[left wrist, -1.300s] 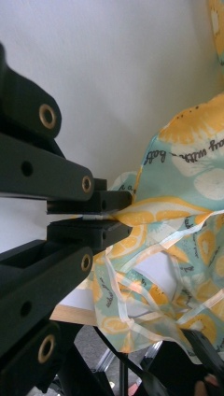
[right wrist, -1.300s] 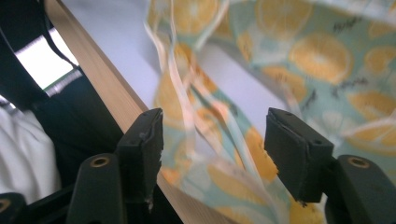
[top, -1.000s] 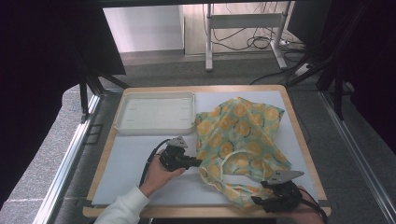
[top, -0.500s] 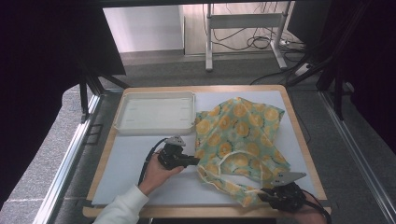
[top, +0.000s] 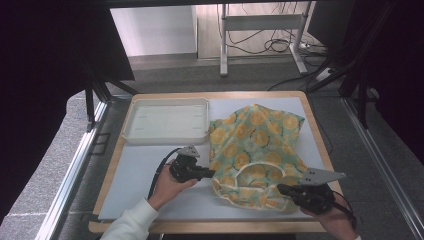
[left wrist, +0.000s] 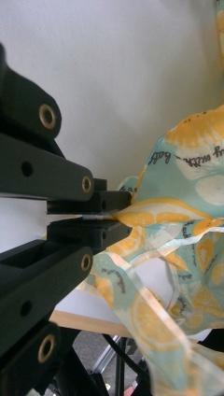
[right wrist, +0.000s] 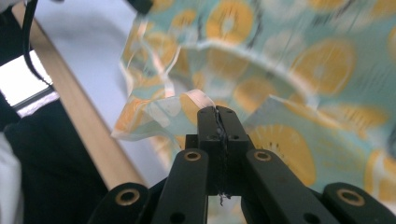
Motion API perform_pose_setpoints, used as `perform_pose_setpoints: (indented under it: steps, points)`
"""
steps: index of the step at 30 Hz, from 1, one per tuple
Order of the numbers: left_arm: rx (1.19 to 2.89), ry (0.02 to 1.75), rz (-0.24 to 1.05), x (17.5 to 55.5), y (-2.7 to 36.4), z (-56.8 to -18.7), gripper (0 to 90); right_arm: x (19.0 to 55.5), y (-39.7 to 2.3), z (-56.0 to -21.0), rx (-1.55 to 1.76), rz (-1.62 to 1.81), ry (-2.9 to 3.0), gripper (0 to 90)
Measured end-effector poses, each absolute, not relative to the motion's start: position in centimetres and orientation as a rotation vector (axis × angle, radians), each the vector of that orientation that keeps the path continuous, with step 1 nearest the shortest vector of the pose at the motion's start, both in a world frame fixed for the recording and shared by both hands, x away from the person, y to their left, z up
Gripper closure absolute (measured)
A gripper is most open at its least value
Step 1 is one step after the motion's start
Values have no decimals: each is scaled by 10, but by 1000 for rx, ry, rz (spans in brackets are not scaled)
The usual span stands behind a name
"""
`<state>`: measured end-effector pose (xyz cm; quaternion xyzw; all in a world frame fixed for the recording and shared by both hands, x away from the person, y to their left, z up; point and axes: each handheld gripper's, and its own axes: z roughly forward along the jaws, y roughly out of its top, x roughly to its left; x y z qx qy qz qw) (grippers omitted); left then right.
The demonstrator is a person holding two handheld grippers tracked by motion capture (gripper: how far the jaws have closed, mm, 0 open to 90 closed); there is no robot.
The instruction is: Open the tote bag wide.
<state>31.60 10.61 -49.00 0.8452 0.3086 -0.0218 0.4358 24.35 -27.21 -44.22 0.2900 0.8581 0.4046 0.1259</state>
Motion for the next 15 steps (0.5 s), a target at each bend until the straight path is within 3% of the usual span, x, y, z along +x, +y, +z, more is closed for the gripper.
perform_pose_setpoints:
  steps: [7, 15]
  points:
    - [2078, 777, -51, 315, 111, -486, 865, 269, -269, -415, 818, 1228, 2419, 892]
    - [2066, 776, -40, 317, 112, -483, 864, 295, -268, -409, 849, 1249, 2386, 892]
